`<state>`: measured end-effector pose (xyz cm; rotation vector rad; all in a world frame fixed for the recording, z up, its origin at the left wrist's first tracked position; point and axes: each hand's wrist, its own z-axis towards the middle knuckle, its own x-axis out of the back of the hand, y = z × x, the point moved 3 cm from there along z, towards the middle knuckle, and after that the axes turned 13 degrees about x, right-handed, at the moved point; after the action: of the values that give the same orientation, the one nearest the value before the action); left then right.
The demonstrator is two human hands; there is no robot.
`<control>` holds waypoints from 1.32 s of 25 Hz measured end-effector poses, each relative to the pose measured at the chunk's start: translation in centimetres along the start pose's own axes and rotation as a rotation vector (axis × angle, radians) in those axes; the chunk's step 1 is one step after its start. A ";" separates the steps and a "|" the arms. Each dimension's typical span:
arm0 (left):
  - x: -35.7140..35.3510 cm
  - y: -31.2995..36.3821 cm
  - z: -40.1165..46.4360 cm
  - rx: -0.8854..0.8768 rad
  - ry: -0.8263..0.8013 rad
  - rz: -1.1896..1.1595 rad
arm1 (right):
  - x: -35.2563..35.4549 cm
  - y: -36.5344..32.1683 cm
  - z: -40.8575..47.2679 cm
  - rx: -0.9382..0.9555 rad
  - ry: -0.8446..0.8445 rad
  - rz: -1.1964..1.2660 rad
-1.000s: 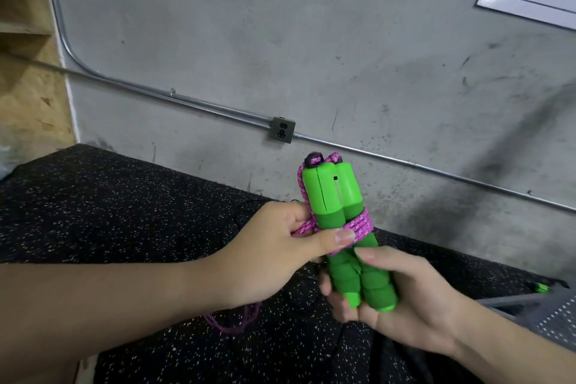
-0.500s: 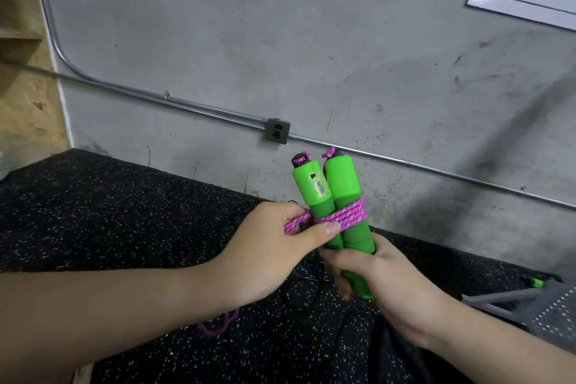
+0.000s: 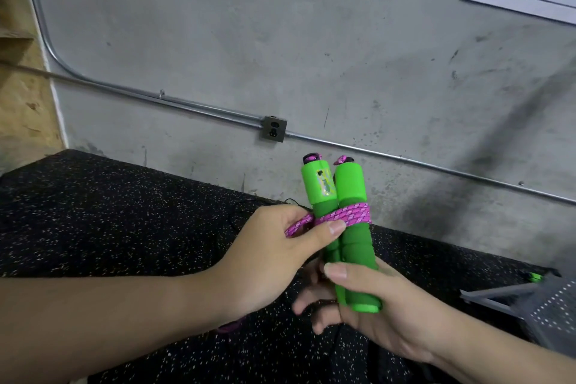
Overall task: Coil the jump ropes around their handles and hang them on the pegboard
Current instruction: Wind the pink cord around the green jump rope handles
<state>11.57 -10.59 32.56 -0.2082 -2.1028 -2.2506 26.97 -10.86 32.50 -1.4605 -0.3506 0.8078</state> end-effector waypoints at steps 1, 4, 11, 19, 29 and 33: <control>-0.1 -0.1 0.1 0.004 -0.012 0.006 | 0.0 0.1 0.0 -0.003 0.013 -0.059; -0.3 -0.2 0.1 0.012 -0.062 0.019 | 1.1 0.2 0.5 0.007 0.114 -0.470; -0.9 -0.1 -0.3 -0.032 0.035 0.056 | 1.1 0.6 0.2 0.071 0.128 -0.778; -0.9 0.4 -0.4 0.048 -0.171 -0.110 | 1.1 -0.7 0.1 0.019 0.075 -0.135; -0.5 -0.1 0.0 0.005 -0.114 -0.087 | 2.2 -1.0 0.6 0.033 0.181 -0.338; -0.5 0.4 -0.1 -0.020 -0.199 -0.111 | 2.2 -1.8 -0.2 -0.141 -0.026 0.090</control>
<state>12.15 -10.72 32.89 -0.3379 -2.2402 -2.4057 29.07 -9.37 33.68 -1.6078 -0.3695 0.8889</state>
